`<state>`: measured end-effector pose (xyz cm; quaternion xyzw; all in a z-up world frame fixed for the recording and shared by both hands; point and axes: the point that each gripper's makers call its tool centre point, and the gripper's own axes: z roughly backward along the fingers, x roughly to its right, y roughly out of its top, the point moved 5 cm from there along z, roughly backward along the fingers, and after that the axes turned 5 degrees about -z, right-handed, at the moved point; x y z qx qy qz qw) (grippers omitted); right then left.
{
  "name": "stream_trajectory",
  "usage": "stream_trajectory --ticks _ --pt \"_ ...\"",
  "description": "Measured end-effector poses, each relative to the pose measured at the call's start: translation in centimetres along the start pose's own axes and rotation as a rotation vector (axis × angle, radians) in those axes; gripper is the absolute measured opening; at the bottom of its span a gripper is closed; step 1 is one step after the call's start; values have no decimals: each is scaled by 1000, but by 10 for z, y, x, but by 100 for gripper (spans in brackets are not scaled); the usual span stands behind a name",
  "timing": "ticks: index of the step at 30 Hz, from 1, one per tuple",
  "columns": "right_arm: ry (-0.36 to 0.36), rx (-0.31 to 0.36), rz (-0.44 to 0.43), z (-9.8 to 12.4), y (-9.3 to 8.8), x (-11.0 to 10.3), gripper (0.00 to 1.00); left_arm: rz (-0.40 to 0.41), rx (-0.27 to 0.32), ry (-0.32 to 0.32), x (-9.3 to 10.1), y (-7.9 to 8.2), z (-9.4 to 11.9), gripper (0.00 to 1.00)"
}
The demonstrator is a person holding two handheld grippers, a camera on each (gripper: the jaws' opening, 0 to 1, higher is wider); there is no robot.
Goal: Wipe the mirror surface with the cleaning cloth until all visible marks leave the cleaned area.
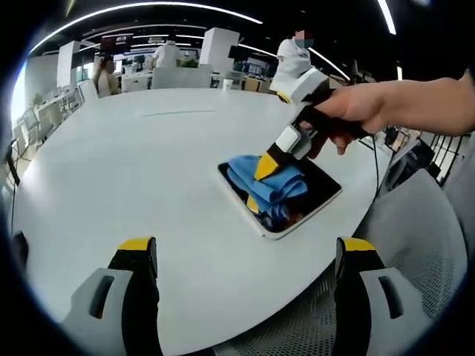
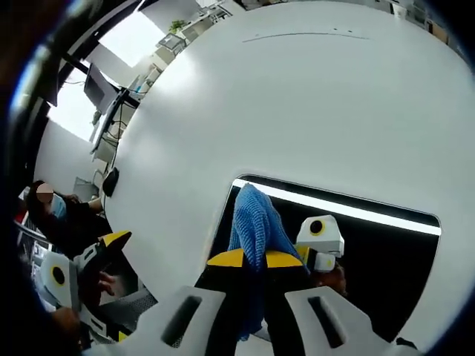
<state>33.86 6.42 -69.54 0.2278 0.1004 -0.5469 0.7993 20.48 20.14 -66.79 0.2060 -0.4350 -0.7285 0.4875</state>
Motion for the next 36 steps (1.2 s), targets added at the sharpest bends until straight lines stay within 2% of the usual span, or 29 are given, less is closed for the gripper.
stream_trajectory --ticks 14,36 --pt "-11 8 1 10 -6 17 2 -4 -7 -19 3 -1 0 99" --pt "-17 28 -23 25 -11 45 2 8 -2 -14 4 1 1 99"
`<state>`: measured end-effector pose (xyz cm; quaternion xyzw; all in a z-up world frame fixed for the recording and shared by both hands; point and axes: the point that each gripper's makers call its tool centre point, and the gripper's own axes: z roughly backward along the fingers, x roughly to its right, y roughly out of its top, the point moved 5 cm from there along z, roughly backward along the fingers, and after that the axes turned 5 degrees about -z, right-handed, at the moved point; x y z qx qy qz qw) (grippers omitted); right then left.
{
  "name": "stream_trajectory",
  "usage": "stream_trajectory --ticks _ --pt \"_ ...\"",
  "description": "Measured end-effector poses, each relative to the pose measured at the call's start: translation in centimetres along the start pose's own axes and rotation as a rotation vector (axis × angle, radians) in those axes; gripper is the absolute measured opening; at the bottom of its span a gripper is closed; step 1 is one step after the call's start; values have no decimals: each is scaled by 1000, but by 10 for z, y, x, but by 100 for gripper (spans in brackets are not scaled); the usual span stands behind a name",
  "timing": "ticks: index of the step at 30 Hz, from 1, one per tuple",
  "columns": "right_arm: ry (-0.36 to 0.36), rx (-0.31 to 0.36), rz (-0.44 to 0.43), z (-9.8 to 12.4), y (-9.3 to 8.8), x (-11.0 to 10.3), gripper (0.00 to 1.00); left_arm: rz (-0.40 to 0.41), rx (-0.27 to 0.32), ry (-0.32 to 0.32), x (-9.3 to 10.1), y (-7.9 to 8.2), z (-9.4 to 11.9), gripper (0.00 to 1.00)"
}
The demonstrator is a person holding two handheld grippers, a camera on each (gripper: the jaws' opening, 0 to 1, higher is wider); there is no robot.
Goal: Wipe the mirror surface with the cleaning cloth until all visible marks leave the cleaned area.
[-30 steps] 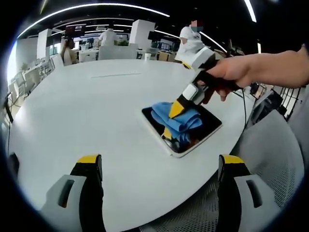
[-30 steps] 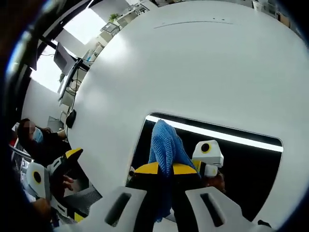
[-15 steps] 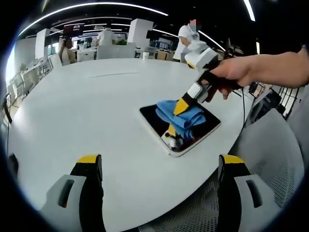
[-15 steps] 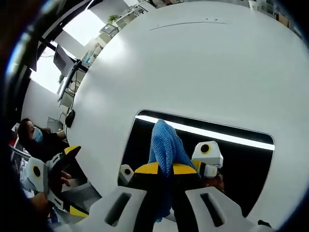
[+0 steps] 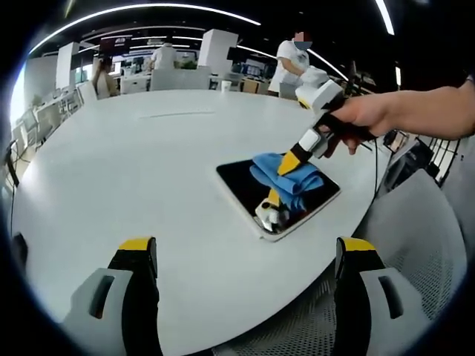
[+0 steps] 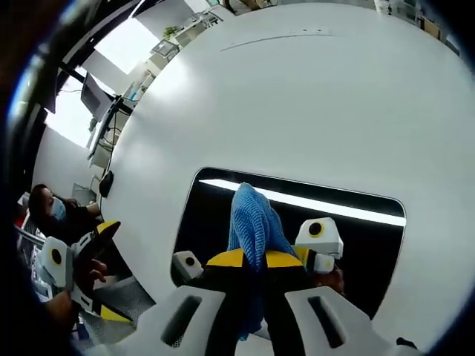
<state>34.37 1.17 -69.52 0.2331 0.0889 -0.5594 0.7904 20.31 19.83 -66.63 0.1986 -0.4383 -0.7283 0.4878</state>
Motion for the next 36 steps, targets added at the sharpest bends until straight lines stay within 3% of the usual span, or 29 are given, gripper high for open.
stream_trajectory --ticks 30,36 --pt "-9 47 -79 26 -9 51 2 28 -6 6 0 0 2 99" --pt "-22 55 -102 33 -11 65 3 18 14 12 0 7 6 99"
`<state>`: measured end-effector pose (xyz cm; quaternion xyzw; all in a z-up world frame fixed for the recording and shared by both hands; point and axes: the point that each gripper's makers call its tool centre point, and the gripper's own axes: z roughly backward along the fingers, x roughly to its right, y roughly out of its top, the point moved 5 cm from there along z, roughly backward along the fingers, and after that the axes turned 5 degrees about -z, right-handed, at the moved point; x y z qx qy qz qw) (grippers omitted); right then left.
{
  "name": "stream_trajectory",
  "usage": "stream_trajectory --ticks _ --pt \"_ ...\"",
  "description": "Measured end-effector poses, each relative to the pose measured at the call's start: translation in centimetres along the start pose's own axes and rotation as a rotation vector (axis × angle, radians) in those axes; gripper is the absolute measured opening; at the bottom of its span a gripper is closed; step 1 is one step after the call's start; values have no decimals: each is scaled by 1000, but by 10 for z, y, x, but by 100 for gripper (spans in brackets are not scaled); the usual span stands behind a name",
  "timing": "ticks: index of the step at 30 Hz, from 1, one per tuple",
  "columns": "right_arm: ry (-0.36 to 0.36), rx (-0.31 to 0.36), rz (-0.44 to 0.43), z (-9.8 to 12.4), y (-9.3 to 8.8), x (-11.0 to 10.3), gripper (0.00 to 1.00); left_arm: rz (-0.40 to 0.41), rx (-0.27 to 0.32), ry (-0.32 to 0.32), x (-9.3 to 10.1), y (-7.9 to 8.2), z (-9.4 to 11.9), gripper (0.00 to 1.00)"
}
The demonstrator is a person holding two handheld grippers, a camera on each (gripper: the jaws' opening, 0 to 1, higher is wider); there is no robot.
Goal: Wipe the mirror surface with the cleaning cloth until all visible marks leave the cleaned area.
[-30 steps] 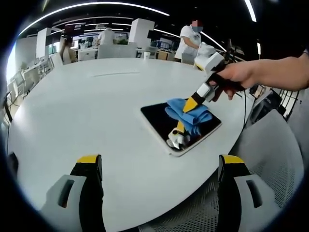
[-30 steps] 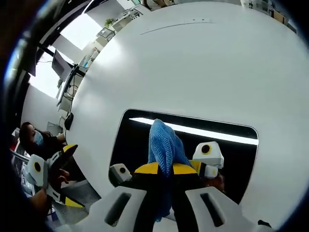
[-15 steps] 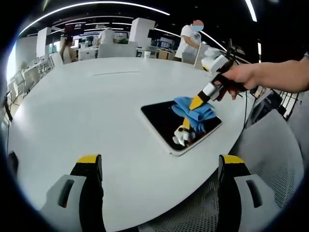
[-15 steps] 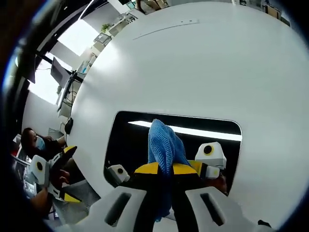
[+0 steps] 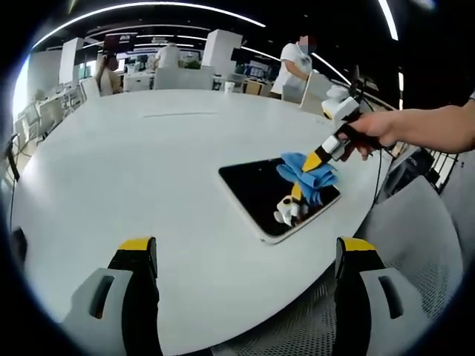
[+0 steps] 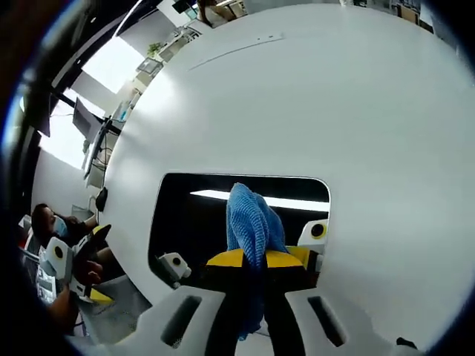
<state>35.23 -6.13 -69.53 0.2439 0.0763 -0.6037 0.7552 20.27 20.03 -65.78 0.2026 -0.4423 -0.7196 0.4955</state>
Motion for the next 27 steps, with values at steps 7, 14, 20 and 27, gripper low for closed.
stream_trajectory --ticks 7,14,20,27 --pt "-6 10 -22 6 -1 10 3 -9 4 -1 0 4 1 99" --pt "-11 11 -39 10 1 22 3 13 34 -9 3 16 6 99" --pt "-14 14 -47 13 0 28 3 1 43 -26 15 13 -1 99" --pt "-26 13 -53 17 1 35 3 -12 34 -9 12 6 -4 99"
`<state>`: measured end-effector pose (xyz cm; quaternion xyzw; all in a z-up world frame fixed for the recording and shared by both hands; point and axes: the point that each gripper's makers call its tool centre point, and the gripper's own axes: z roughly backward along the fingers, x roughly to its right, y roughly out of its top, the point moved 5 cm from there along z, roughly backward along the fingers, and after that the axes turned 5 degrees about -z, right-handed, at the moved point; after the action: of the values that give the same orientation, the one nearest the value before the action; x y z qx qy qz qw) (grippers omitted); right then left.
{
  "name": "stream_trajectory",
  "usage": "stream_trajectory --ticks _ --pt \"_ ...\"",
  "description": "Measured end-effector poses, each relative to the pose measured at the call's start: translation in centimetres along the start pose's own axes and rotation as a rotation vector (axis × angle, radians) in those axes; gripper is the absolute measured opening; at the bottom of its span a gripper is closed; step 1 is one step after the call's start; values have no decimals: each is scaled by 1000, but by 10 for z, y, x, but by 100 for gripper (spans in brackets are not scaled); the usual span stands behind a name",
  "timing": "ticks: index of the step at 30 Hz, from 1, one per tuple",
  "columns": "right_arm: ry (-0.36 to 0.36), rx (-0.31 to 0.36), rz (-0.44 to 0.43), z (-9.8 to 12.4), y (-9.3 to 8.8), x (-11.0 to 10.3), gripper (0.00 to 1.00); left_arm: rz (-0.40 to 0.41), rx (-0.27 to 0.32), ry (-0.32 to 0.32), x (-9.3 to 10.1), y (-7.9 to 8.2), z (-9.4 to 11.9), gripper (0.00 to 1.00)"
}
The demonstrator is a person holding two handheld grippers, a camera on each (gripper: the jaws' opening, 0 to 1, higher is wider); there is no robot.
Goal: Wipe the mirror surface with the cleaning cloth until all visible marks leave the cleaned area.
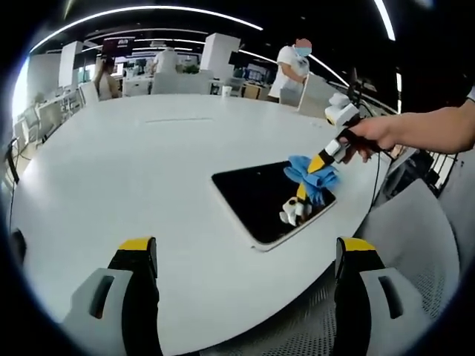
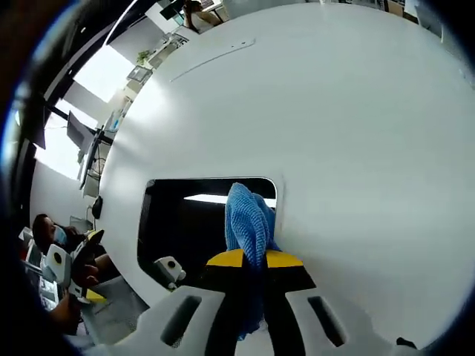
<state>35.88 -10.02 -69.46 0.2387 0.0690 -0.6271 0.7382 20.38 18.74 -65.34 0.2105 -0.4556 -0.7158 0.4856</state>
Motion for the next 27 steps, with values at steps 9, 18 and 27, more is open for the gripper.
stream_trajectory --ticks 9,18,27 --pt "-12 4 -9 3 -1 7 3 -2 -19 -5 0 -3 -1 98" --pt "-43 26 20 1 -2 5 3 -11 -20 -22 3 -3 -2 97" --pt "-83 74 27 0 -5 0 2 -27 -33 -35 4 -5 -3 96"
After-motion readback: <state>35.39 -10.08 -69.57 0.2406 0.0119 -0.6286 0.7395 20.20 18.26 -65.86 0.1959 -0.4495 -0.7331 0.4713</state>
